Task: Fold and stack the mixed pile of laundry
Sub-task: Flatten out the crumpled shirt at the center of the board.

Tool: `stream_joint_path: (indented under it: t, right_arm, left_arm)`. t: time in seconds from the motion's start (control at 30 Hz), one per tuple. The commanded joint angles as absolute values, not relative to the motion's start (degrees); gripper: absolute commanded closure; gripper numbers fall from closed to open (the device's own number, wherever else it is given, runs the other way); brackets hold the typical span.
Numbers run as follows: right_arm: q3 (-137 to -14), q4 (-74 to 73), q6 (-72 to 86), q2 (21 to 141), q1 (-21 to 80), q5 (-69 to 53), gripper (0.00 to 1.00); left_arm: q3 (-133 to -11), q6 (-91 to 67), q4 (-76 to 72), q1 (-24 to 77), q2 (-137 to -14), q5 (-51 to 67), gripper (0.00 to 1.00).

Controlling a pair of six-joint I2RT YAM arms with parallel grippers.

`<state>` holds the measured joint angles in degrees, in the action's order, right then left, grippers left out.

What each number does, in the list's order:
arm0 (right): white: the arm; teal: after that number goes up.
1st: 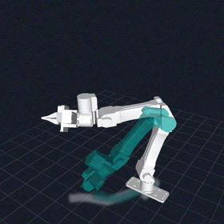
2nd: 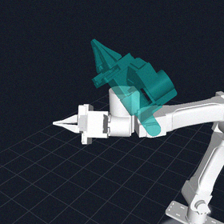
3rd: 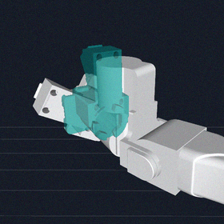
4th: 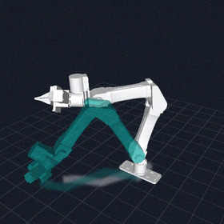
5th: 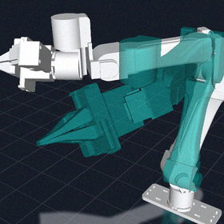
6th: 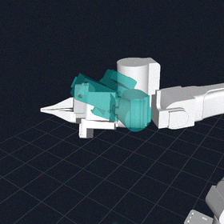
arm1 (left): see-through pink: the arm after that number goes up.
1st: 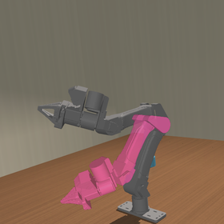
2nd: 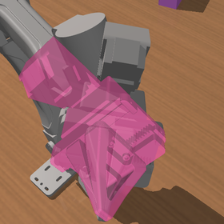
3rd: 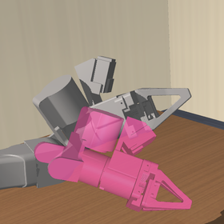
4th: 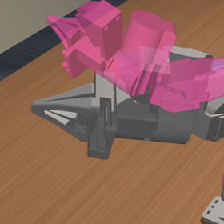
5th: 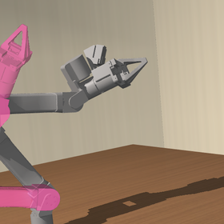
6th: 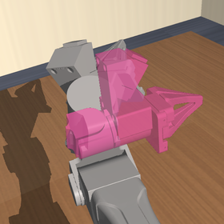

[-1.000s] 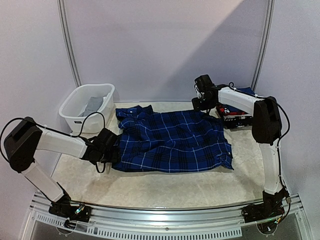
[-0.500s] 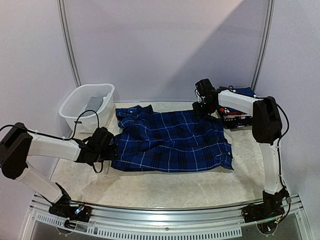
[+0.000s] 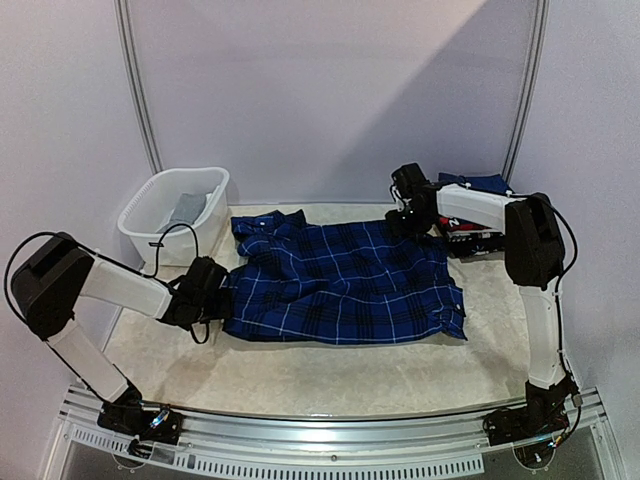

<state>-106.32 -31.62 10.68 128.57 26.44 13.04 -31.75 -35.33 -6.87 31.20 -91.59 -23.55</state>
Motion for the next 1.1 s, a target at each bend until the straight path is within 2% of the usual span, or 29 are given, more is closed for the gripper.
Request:
stream_joint_path:
  t: [0.0, 0.13, 0.33, 0.53, 0.9, 1.07]
  right_arm:
    - [-104.84, -30.94, 11.34, 124.88, 25.57, 12.89, 0.4]
    - [-103.89, -30.85, 11.62, 124.38, 25.34, 12.82, 0.4]
    - [-102.57, -30.13, 12.34, 123.17, 24.96, 9.73, 0.4]
    - [-102.13, -29.65, 12.46, 122.43, 24.96, 7.79, 0.39]
    - [-99.9, -29.36, 14.82, 120.71, 23.1, 2.74, 0.39]
    - [-100.74, -29.72, 15.17, 121.97, 22.72, 5.59, 0.39]
  left_arm:
    - [-30.66, -36.05, -11.69, 30.7, -95.53, -19.8, 0.51]
    - [-29.66, -36.01, -13.44, 30.68, -95.74, -18.82, 0.79]
    - [-26.77, -35.86, -10.14, 30.7, -88.86, -22.1, 0.99]
    - [-25.9, -36.04, -6.67, 30.72, -83.8, -24.39, 1.0]
    - [-26.18, -36.09, -6.15, 30.7, -84.85, -25.83, 1.0]
    - [-26.04, -36.08, -6.74, 30.72, -85.51, -25.93, 1.0]
